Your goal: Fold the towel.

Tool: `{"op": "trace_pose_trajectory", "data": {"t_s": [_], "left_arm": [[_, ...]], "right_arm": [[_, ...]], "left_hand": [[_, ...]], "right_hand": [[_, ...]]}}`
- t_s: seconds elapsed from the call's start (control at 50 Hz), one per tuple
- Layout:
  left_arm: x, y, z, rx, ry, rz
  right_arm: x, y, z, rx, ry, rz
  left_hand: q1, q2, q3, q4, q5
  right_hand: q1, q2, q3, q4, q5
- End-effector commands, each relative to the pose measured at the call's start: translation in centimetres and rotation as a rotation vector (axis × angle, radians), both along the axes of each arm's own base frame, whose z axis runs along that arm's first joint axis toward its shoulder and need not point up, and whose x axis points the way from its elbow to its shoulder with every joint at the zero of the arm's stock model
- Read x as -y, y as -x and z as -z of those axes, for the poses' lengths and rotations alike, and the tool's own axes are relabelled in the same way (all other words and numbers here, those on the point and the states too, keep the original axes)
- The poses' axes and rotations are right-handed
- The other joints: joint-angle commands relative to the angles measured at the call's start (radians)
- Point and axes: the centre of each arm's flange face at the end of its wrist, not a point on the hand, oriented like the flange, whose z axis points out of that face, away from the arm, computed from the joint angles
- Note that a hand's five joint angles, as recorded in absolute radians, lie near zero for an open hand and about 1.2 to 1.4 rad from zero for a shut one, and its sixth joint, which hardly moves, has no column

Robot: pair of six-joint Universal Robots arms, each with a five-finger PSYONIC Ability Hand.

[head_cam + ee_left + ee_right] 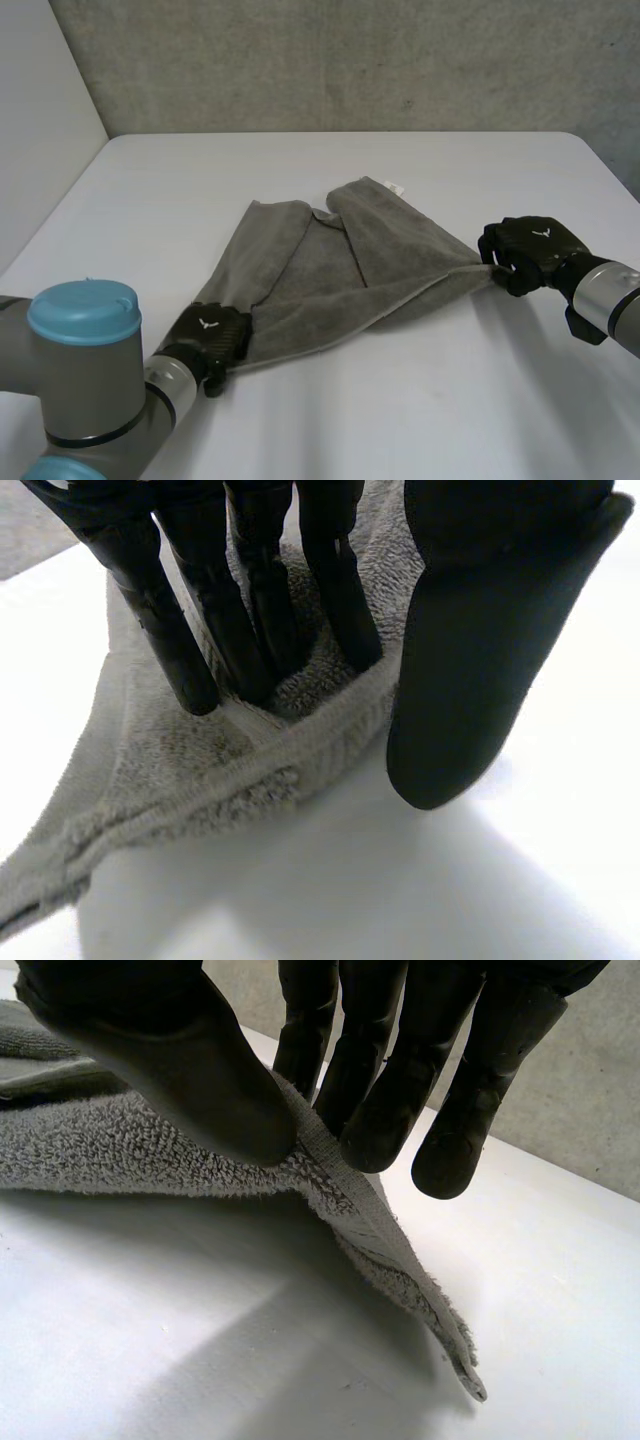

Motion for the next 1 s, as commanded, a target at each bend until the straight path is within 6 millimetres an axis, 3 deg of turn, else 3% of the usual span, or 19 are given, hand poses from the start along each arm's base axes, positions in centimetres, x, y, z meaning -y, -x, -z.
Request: {"op": "trace_pose_trajectory", "data": {"t_s": [0.02,0.1,0.24,0.3,0.34,0.36,0.4,0.42,0.46,0.48,0.52,0.6,0.7,0.74,0.78,0.8,0.9,0.96,1.0], "left_arm": [[0.7,0.2,0.4,-0.003,0.027,-0.011],[1.1,0.5,0.0,-0.019,0.056,-0.01],[2.1,1.0,-2.3,-0.081,0.171,-0.011],[2.5,1.3,-5.4,-0.136,0.267,-0.01],[2.8,1.1,-9.2,-0.195,0.374,-0.017],[2.8,1.1,-9.2,-0.195,0.375,-0.017],[3.1,0.5,-14.1,-0.263,0.515,-0.038],[3.1,0.5,-14.1,-0.264,0.515,-0.038],[2.8,-0.6,-19.5,-0.33,0.673,-0.059],[2.8,-0.6,-19.5,-0.331,0.674,-0.059],[1.9,-1.7,-24.5,-0.39,0.81,-0.074],[0.9,-2.2,-27.1,-0.414,0.859,-0.077],[1.4,-2.0,-27.3,-0.385,0.805,-0.079],[2.3,-1.6,-26.1,-0.357,0.752,-0.079],[4.7,-0.7,-22.6,-0.292,0.63,-0.083],[4.7,-0.7,-22.6,-0.292,0.63,-0.083],[10.1,0.2,-16.4,-0.185,0.488,-0.111],[11.4,0.5,-15.4,-0.159,0.478,-0.112],[13.8,1.3,-14.4,-0.122,0.499,-0.103]], "right_arm": [[-0.1,0.0,0.0,0.0,-0.002,-0.001],[0.0,0.0,0.0,-0.001,-0.002,0.002],[0.3,0.2,-1.0,0.0,0.033,0.007],[0.2,0.2,-3.9,0.004,0.121,0.012],[-0.3,0.1,-8.5,0.016,0.268,0.014],[-0.3,0.1,-8.5,0.016,0.269,0.014],[-1.1,0.1,-13.4,0.028,0.421,0.011],[-1.1,0.1,-13.5,0.028,0.422,0.011],[-3.0,0.0,-18.6,0.053,0.544,0.005],[-3.0,0.0,-18.6,0.053,0.545,0.005],[-5.4,0.0,-23.1,0.062,0.613,-0.016],[-6.5,0.0,-25.2,0.056,0.598,-0.045],[-3.6,0.7,-23.5,-0.028,0.469,-0.041],[-2.5,0.3,-20.9,-0.159,0.358,-0.091],[-2.0,-0.3,-19.2,-0.229,0.307,-0.127],[-2.0,-0.3,-19.2,-0.23,0.307,-0.127],[-0.3,-2.9,-12.6,-0.524,0.189,-0.214],[0.2,-3.6,-11.3,-0.585,0.196,-0.23],[2.0,-5.8,-10.5,-0.628,0.314,-0.233]], "left_hand": [[0.271,0.271,0.274,0.274,0.449],[0.601,0.601,0.604,0.604,0.779],[0.602,0.603,0.605,0.605,0.781],[0.602,0.603,0.605,0.605,0.781],[0.602,0.603,0.605,0.605,0.781],[0.602,0.603,0.605,0.605,0.781],[0.602,0.603,0.605,0.605,0.781],[0.602,0.603,0.605,0.605,0.781],[0.602,0.603,0.605,0.605,0.781],[0.602,0.603,0.605,0.605,0.781],[0.602,0.603,0.605,0.605,0.781],[0.602,0.603,0.605,0.605,0.781],[0.602,0.603,0.605,0.605,0.781],[0.602,0.603,0.605,0.605,0.781],[0.602,0.603,0.605,0.605,0.781],[0.602,0.603,0.605,0.605,0.781],[0.602,0.603,0.605,0.605,0.781],[0.602,0.603,0.605,0.605,0.781],[0.602,0.603,0.605,0.605,0.781]], "right_hand": [[0.072,0.078,0.062,0.065,0.061],[0.072,0.078,0.062,0.065,0.061],[0.072,0.078,0.062,0.065,0.061],[0.072,0.078,0.062,0.065,0.061],[0.072,0.078,0.062,0.065,0.061],[0.072,0.078,0.062,0.065,0.061],[0.072,0.078,0.062,0.065,0.061],[0.072,0.078,0.062,0.065,0.061],[0.072,0.078,0.062,0.065,0.061],[0.072,0.078,0.062,0.065,0.061],[0.072,0.078,0.062,0.065,0.061],[0.072,0.078,0.062,0.065,0.061],[0.072,0.078,0.062,0.065,0.061],[0.072,0.078,0.062,0.065,0.061],[0.072,0.078,0.062,0.065,0.061],[0.072,0.078,0.062,0.065,0.061],[0.072,0.078,0.062,0.065,0.061],[0.072,0.078,0.062,0.065,0.061],[0.072,0.078,0.062,0.065,0.061]]}}
